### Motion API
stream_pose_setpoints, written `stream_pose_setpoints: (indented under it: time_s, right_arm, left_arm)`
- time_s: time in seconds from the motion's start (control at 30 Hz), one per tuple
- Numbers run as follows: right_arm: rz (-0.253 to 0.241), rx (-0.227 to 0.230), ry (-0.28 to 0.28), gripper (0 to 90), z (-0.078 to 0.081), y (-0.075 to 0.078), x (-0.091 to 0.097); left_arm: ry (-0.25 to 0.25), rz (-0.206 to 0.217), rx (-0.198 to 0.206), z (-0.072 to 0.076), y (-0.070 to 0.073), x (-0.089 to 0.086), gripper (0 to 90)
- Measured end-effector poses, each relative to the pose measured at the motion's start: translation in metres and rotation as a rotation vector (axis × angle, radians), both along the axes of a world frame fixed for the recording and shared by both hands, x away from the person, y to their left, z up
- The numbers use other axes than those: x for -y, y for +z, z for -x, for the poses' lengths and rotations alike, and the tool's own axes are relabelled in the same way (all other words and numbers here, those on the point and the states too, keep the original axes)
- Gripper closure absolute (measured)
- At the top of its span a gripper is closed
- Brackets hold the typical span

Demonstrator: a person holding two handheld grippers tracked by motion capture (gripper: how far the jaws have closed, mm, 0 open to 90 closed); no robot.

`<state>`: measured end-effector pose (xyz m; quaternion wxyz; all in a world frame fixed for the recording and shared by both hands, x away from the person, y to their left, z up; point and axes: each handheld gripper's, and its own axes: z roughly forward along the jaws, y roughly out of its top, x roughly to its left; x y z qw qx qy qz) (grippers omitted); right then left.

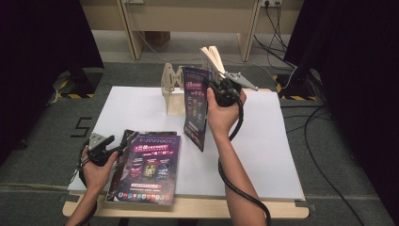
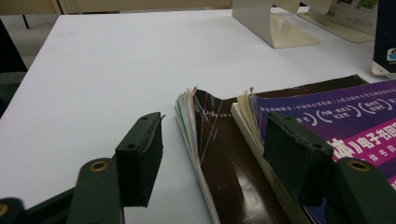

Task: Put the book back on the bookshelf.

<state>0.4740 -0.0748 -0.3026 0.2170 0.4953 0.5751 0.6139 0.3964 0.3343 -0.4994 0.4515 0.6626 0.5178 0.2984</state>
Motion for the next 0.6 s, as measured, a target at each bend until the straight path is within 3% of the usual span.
stream_pose_setpoints:
  time_s: [0.6]
  right_arm:
    - [0.032, 0.037, -0.061, 84.9, -0.017, 0.002, -0.001]
  left_arm:
    - [-0.002, -0.002, -0.002, -0.001, 0.000, 0.001, 36.9]
